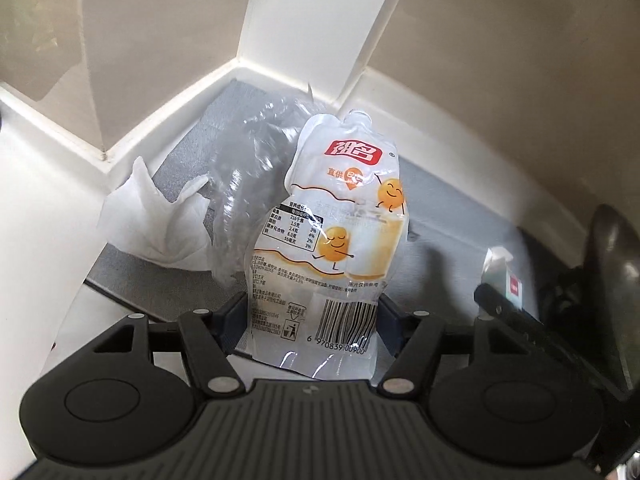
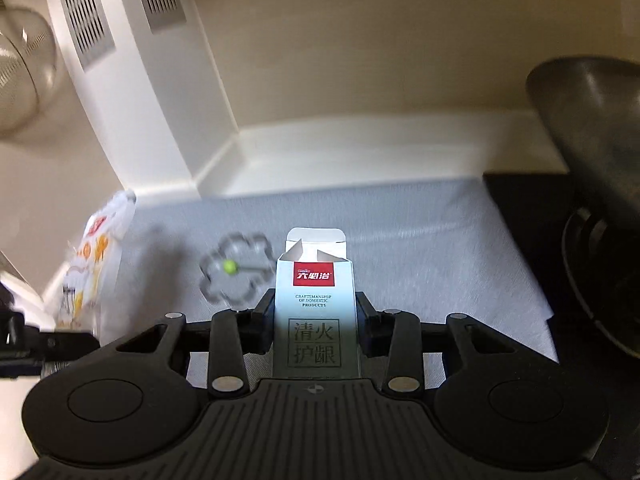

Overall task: Collect trash
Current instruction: 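Carry the drink pouch and milk carton down over the trash bin with both tools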

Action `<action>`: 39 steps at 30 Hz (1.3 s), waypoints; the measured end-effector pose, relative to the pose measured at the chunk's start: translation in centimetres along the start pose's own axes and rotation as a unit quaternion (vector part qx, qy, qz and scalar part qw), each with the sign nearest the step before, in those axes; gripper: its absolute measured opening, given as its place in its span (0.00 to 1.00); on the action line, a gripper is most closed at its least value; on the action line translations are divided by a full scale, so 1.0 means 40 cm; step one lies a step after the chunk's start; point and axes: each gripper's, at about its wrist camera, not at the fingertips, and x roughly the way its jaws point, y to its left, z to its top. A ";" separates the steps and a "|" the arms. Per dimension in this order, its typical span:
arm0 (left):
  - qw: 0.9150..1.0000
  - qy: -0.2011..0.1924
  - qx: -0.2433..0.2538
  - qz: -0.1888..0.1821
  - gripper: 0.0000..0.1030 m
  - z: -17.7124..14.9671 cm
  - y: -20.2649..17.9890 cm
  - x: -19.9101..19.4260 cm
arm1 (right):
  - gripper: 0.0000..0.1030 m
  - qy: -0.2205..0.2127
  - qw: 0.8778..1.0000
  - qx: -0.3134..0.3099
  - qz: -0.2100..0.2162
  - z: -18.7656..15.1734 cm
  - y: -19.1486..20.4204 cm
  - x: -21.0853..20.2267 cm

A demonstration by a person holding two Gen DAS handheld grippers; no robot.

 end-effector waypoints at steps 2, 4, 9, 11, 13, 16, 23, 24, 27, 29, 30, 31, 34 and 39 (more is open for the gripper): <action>1.000 -0.006 0.003 -0.020 0.70 -0.010 -0.007 -0.017 | 0.40 -0.016 1.000 0.003 0.004 0.009 -0.006 -0.038; 0.999 -0.008 0.007 -0.043 0.70 -0.023 -0.006 -0.045 | 0.40 -0.027 1.000 0.007 0.008 0.015 -0.010 -0.061; 0.998 -0.028 0.007 -0.052 0.70 -0.070 -0.006 -0.114 | 0.40 -0.037 0.999 0.016 0.028 0.016 -0.014 -0.129; 0.998 -0.033 0.003 -0.053 0.70 -0.096 0.000 -0.147 | 0.40 -0.039 0.998 0.010 0.043 0.007 -0.007 -0.164; 0.998 -0.039 0.005 -0.053 0.70 -0.134 0.006 -0.186 | 0.40 -0.040 0.997 0.003 0.059 -0.007 0.002 -0.204; 0.997 -0.045 0.010 -0.057 0.70 -0.189 0.016 -0.241 | 0.40 -0.039 0.996 -0.007 0.083 -0.029 0.009 -0.272; 0.996 -0.062 0.016 -0.057 0.70 -0.323 0.046 -0.405 | 0.40 -0.040 0.990 -0.044 0.124 -0.080 0.013 -0.447; 0.996 -0.065 0.016 -0.058 0.70 -0.343 0.052 -0.432 | 0.40 -0.038 0.990 -0.048 0.129 -0.087 0.014 -0.472; 0.995 -0.071 0.021 -0.061 0.70 -0.404 0.069 -0.509 | 0.40 -0.036 0.988 -0.057 0.139 -0.115 0.006 -0.556; 0.995 -0.076 0.026 -0.060 0.70 -0.446 0.080 -0.560 | 0.40 -0.033 0.987 -0.060 0.144 -0.135 0.003 -0.610; 0.995 -0.078 0.031 -0.060 0.70 -0.466 0.086 -0.584 | 0.40 -0.033 0.987 -0.062 0.144 -0.145 0.000 -0.638; 0.994 -0.081 0.035 -0.059 0.70 -0.486 0.092 -0.608 | 0.40 -0.032 0.987 -0.063 0.141 -0.155 -0.003 -0.663; 0.993 -0.092 0.051 -0.059 0.70 -0.542 0.108 -0.672 | 0.40 -0.036 0.989 -0.055 0.133 -0.181 -0.015 -0.742; 0.992 -0.097 0.057 -0.064 0.70 -0.625 0.128 -0.763 | 0.40 -0.053 0.990 -0.060 0.114 -0.226 -0.042 -0.873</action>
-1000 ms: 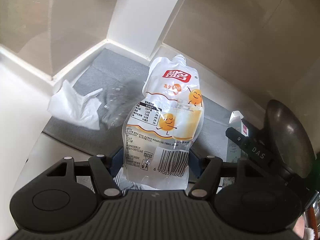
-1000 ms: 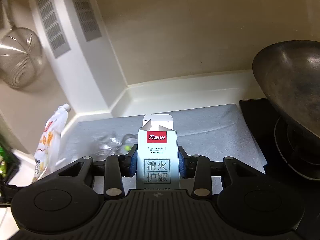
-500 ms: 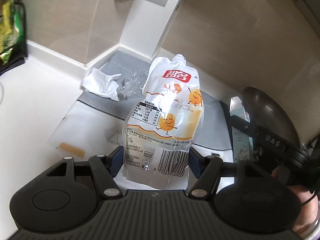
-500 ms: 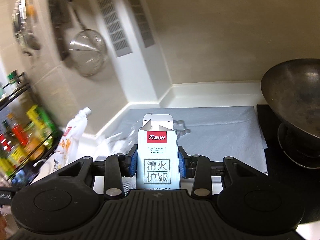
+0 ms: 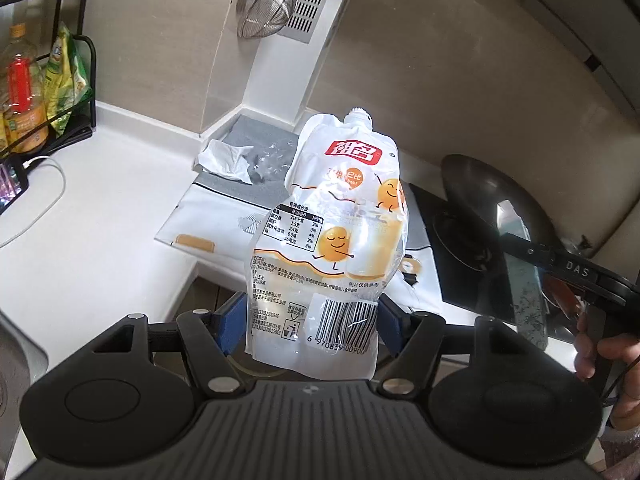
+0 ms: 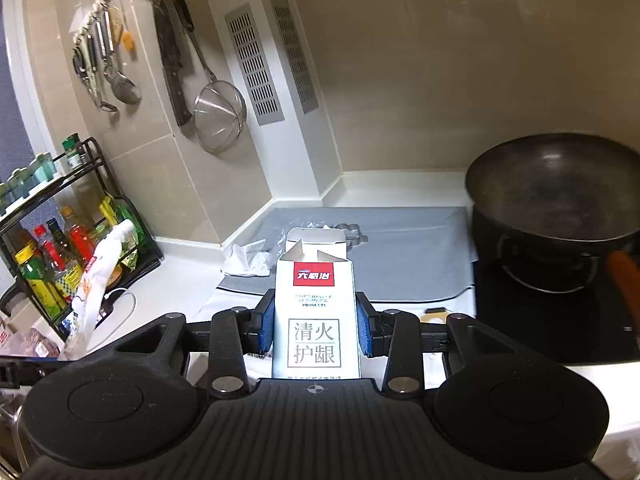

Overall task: Collect trash
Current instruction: 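Carry the drink pouch and milk carton down over the trash bin with both tools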

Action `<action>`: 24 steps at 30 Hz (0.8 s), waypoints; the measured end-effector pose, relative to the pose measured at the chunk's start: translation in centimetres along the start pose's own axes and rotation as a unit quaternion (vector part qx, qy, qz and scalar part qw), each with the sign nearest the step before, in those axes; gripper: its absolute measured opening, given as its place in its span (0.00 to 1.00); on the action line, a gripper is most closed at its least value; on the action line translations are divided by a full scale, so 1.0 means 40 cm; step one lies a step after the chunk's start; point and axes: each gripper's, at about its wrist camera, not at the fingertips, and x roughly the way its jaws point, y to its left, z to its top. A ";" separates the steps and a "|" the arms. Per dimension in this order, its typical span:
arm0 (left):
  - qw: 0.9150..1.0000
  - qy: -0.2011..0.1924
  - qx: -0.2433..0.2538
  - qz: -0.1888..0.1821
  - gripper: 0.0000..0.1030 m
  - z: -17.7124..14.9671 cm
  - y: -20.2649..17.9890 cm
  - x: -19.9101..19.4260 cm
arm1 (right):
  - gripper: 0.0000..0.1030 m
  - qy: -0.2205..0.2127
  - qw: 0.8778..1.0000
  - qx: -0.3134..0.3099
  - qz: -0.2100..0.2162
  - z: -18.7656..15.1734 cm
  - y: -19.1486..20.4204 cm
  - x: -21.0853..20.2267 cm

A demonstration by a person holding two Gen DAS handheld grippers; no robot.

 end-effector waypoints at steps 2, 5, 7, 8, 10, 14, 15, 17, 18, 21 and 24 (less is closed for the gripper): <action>1.000 -0.015 0.008 0.009 0.70 -0.019 -0.015 -0.042 | 0.40 0.003 1.000 0.014 0.014 -0.002 -0.009 -0.043; 0.999 -0.036 0.008 0.024 0.70 -0.051 -0.042 -0.100 | 0.40 -0.001 1.000 0.000 0.030 0.000 -0.016 -0.095; 0.998 -0.045 0.000 0.038 0.70 -0.079 -0.062 -0.131 | 0.40 -0.005 0.999 -0.015 0.048 -0.002 -0.024 -0.123; 0.998 -0.050 -0.003 0.048 0.70 -0.095 -0.075 -0.141 | 0.40 -0.005 0.998 -0.020 0.059 -0.002 -0.031 -0.130; 0.996 -0.056 -0.010 0.074 0.70 -0.132 -0.104 -0.153 | 0.40 -0.006 0.996 -0.030 0.081 -0.006 -0.052 -0.143; 0.991 -0.038 -0.052 0.117 0.70 -0.210 -0.162 -0.134 | 0.40 0.025 0.994 -0.031 0.106 -0.025 -0.124 -0.160; 0.990 -0.027 -0.066 0.119 0.70 -0.230 -0.170 -0.120 | 0.40 0.037 0.993 -0.032 0.111 -0.036 -0.146 -0.164; 0.988 -0.001 -0.084 0.129 0.70 -0.280 -0.190 -0.089 | 0.40 0.057 0.991 -0.038 0.114 -0.063 -0.186 -0.165; 0.987 0.013 -0.087 0.137 0.70 -0.303 -0.199 -0.071 | 0.40 0.069 0.990 -0.039 0.113 -0.080 -0.206 -0.160; 0.981 0.057 -0.103 0.157 0.70 -0.381 -0.209 -0.018 | 0.40 0.112 0.986 -0.037 0.118 -0.138 -0.244 -0.124; 0.971 0.103 -0.115 0.182 0.70 -0.462 -0.186 0.049 | 0.40 0.158 0.979 -0.039 0.123 -0.206 -0.255 -0.070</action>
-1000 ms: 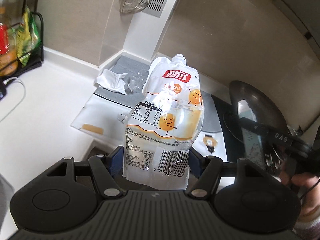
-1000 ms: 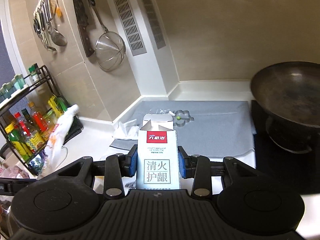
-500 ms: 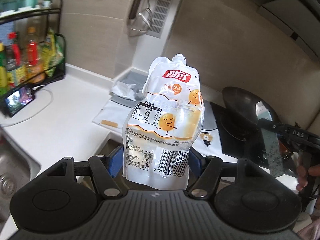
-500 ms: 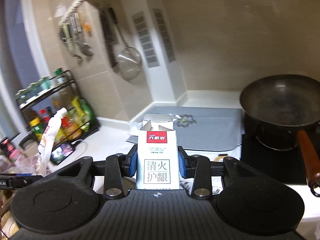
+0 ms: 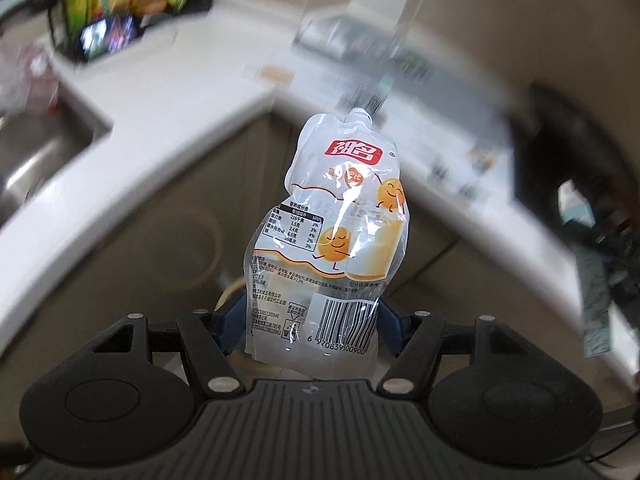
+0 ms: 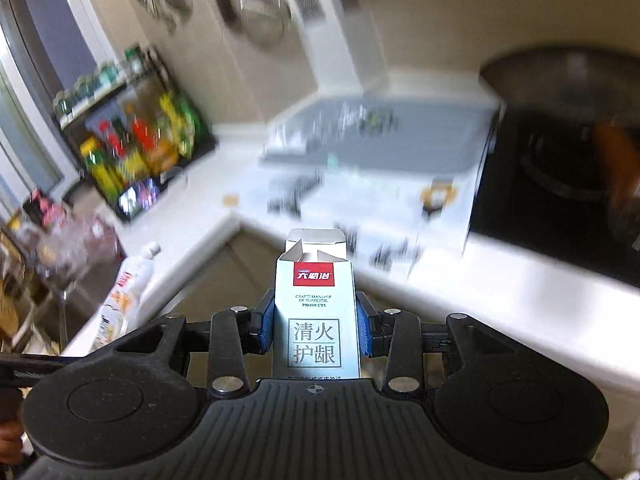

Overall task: Collect trash
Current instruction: 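Carry the drink pouch and milk carton down over the trash bin with both tools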

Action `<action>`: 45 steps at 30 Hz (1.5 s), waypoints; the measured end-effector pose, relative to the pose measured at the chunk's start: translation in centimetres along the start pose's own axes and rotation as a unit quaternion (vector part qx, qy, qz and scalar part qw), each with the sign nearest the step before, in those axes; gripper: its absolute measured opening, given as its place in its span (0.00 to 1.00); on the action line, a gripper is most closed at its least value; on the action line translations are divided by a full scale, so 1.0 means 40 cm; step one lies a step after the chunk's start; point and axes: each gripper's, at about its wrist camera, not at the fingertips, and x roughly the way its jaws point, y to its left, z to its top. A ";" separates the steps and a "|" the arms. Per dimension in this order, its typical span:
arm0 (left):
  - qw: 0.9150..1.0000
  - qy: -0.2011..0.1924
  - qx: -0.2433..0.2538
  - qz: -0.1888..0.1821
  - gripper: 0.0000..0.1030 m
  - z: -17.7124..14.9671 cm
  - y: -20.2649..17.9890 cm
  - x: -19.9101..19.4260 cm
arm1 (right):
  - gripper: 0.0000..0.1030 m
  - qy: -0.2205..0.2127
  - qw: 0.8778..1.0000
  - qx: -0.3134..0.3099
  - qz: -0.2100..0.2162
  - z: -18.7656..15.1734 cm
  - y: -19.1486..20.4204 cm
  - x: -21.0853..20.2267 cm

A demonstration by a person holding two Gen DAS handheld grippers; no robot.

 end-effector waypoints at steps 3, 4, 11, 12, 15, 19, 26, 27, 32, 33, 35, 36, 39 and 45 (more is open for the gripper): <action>0.999 0.044 -0.006 0.024 0.70 -0.044 0.026 0.103 | 0.40 0.044 0.999 -0.007 0.010 -0.045 0.004 0.088; 0.998 0.057 -0.006 0.022 0.70 -0.056 0.038 0.138 | 0.40 0.054 0.998 -0.009 0.013 -0.061 0.007 0.116; 0.992 0.123 -0.014 0.026 0.70 -0.098 0.102 0.377 | 0.40 0.145 0.989 -0.034 -0.007 -0.178 0.054 0.393; 0.991 0.129 -0.015 0.032 0.70 -0.101 0.110 0.412 | 0.40 0.155 0.987 -0.037 -0.007 -0.196 0.056 0.429; 0.989 0.144 -0.011 0.038 0.70 -0.112 0.135 0.517 | 0.40 0.183 0.981 -0.065 -0.026 -0.239 0.074 0.539; 0.983 0.175 -0.006 0.057 0.70 -0.137 0.168 0.663 | 0.40 0.204 0.976 -0.074 -0.027 -0.289 0.085 0.675; 0.966 0.226 -0.094 0.084 0.70 -0.176 0.276 0.876 | 0.40 0.249 0.962 -0.104 -0.027 -0.395 0.111 0.903; 0.966 0.226 -0.094 0.086 0.70 -0.173 0.280 0.901 | 0.40 0.252 0.962 -0.103 -0.024 -0.407 0.112 0.933; 0.967 0.225 -0.079 0.093 0.70 -0.152 0.302 0.972 | 0.40 0.274 0.956 -0.096 -0.028 -0.454 0.116 1.054; 0.967 0.225 -0.079 0.095 0.71 -0.151 0.299 0.980 | 0.40 0.275 0.956 -0.099 -0.030 -0.458 0.118 1.069; 0.965 0.230 -0.082 0.095 0.71 -0.136 0.322 0.999 | 0.40 0.278 0.955 -0.101 -0.036 -0.468 0.116 1.085; 0.964 0.232 -0.082 0.095 0.71 -0.136 0.328 1.008 | 0.40 0.279 0.955 -0.097 -0.037 -0.469 0.115 1.094; 0.964 0.236 -0.078 0.094 0.71 -0.142 0.335 1.016 | 0.40 0.281 0.955 -0.086 -0.040 -0.462 0.111 1.114; 0.961 0.250 -0.078 0.090 0.71 -0.133 0.315 1.065 | 0.40 0.289 0.953 -0.078 -0.045 -0.460 0.101 1.150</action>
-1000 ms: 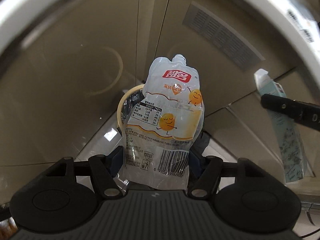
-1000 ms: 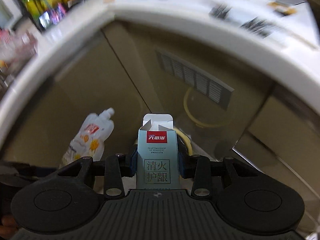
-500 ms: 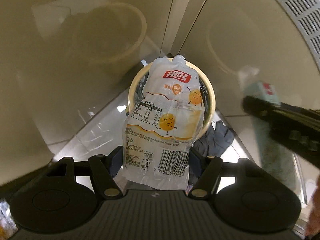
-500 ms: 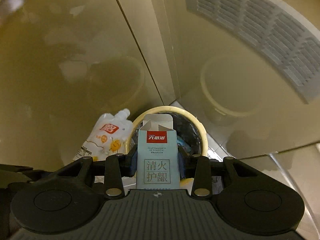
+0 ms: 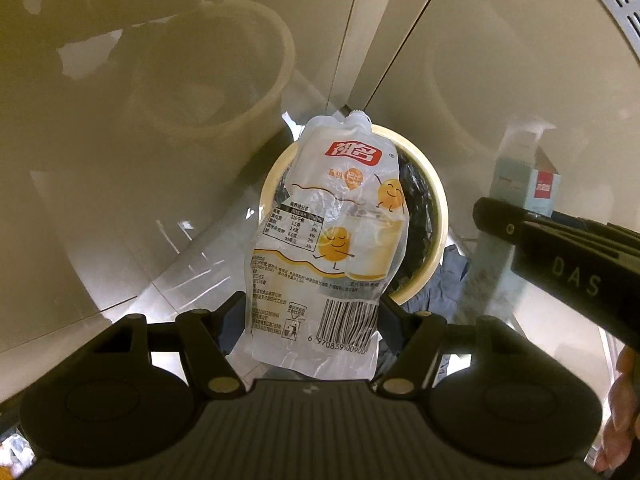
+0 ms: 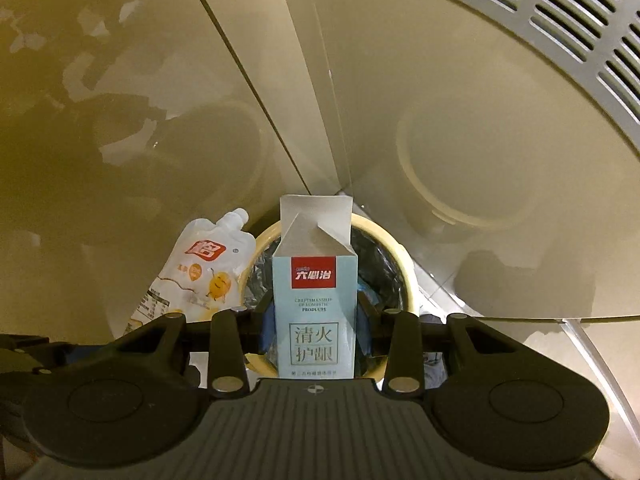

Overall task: Collect trash
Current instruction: 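Carry the drink pouch and milk carton down over the trash bin with both tools, then open the left tool over the bin while the right tool releases the carton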

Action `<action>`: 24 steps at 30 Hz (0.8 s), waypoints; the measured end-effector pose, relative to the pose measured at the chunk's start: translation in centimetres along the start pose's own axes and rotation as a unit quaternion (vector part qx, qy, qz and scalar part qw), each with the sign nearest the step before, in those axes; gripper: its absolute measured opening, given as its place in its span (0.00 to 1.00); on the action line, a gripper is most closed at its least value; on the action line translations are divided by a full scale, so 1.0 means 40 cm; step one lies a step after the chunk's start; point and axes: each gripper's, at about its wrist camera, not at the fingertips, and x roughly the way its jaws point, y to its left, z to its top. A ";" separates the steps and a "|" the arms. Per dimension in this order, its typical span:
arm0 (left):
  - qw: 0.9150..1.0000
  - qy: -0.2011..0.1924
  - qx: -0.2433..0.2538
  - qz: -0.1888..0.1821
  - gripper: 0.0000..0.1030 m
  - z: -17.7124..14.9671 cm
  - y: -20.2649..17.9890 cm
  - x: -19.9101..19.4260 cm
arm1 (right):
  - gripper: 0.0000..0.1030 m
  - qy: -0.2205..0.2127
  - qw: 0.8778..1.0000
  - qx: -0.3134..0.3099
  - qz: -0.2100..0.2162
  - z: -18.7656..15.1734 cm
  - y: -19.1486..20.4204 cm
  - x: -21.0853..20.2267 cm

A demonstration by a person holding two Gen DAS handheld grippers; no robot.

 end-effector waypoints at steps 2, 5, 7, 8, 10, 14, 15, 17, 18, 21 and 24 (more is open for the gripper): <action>1.000 0.004 0.003 -0.001 0.71 0.002 -0.006 0.002 | 0.40 0.003 1.000 0.002 0.000 0.003 -0.002 0.011; 1.000 0.010 0.005 -0.001 0.71 0.010 -0.006 0.010 | 0.40 0.007 1.000 0.004 -0.001 0.007 0.001 0.023; 1.000 0.012 0.005 0.000 0.71 0.015 -0.011 0.015 | 0.40 0.010 1.000 0.004 -0.001 0.012 0.006 0.015; 1.000 0.014 0.006 0.000 0.71 0.015 -0.011 0.017 | 0.40 0.011 1.000 0.003 0.000 0.011 0.006 0.020; 1.000 0.017 0.005 0.000 0.71 0.021 -0.006 0.012 | 0.40 0.014 1.000 0.001 -0.001 0.011 0.002 0.028; 1.000 0.021 0.004 0.003 0.71 0.029 -0.008 0.014 | 0.40 0.020 1.000 0.003 -0.005 0.019 0.007 0.032; 1.000 0.022 0.004 0.003 0.71 0.031 -0.009 0.016 | 0.40 0.021 1.000 0.003 -0.005 0.024 0.011 0.027; 1.000 0.023 0.004 0.003 0.71 0.033 -0.012 0.019 | 0.40 0.022 1.000 0.002 -0.007 0.028 0.012 0.031; 1.000 0.024 0.004 0.003 0.72 0.034 -0.013 0.019 | 0.40 0.022 1.000 0.003 -0.007 0.029 0.013 0.035; 1.000 0.029 0.007 0.002 0.72 0.037 -0.017 0.024 | 0.40 0.024 1.000 0.004 -0.009 0.032 0.015 0.049; 0.999 0.031 0.012 0.004 0.72 0.041 -0.022 0.031 | 0.40 0.026 1.000 0.002 -0.009 0.034 0.019 0.055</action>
